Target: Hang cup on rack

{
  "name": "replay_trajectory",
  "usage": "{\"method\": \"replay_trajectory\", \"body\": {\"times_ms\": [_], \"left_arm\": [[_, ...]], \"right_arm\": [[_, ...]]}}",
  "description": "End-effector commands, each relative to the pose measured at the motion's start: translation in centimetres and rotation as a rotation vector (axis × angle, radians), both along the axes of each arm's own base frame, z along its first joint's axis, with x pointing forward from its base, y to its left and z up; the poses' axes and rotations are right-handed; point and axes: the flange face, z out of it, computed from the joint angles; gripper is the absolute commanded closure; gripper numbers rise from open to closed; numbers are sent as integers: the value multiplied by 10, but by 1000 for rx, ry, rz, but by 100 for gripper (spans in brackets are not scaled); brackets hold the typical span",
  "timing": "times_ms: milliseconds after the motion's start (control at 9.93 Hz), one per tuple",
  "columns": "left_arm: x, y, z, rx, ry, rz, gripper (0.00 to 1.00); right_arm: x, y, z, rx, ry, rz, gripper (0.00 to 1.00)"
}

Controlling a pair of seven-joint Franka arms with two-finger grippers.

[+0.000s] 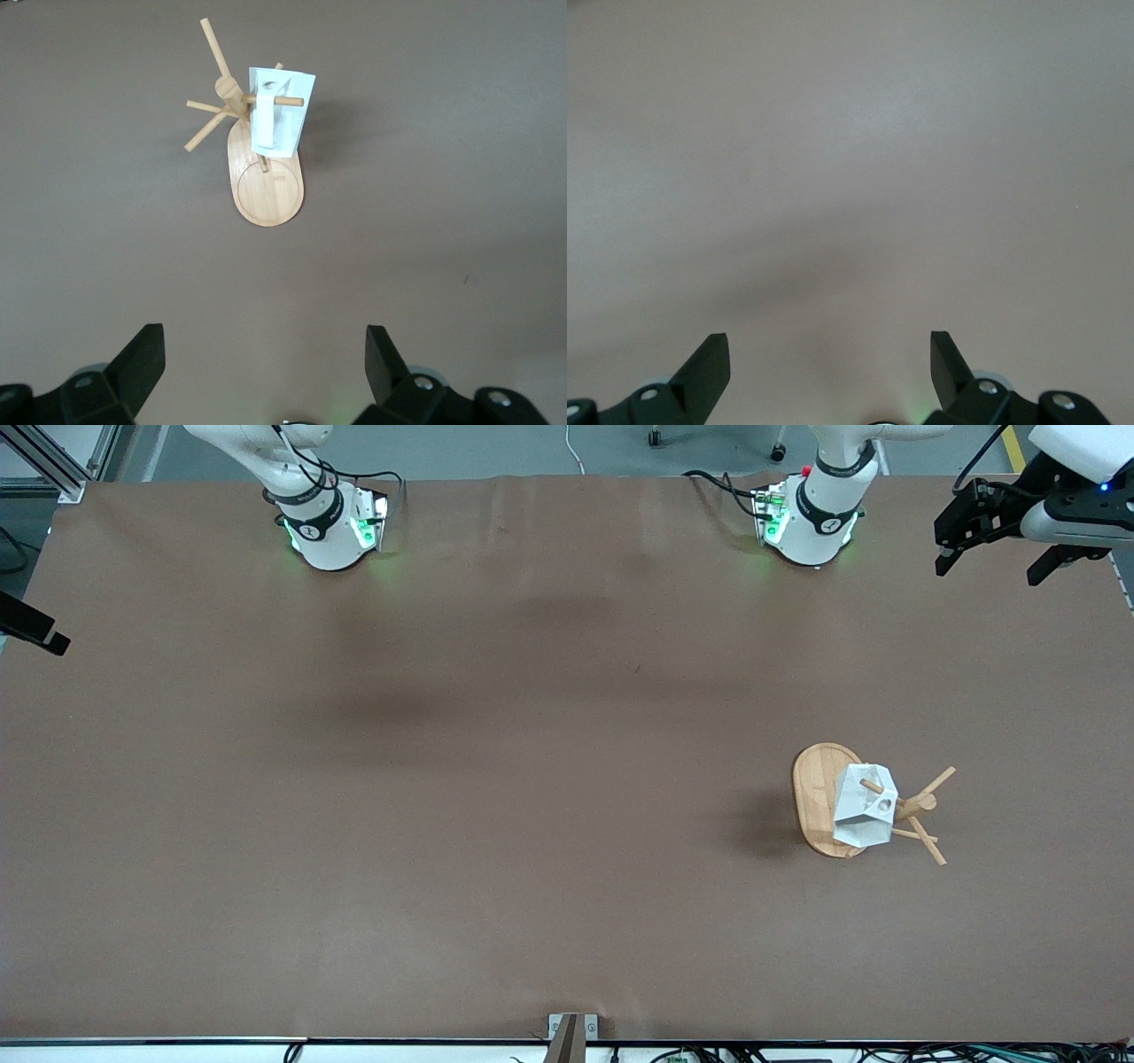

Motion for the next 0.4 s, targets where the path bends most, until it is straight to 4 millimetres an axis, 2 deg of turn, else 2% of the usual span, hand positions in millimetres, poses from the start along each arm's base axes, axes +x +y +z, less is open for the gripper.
{"method": "replay_trajectory", "body": {"times_ms": [0,302], "left_arm": [[8,2,-21,-16,40,1,0],[17,5,-27,-25,52,16,0]], "right_arm": [[-3,-2,2,-9,1,-5,0],[-3,-3,2,-9,1,-7,0]]}}
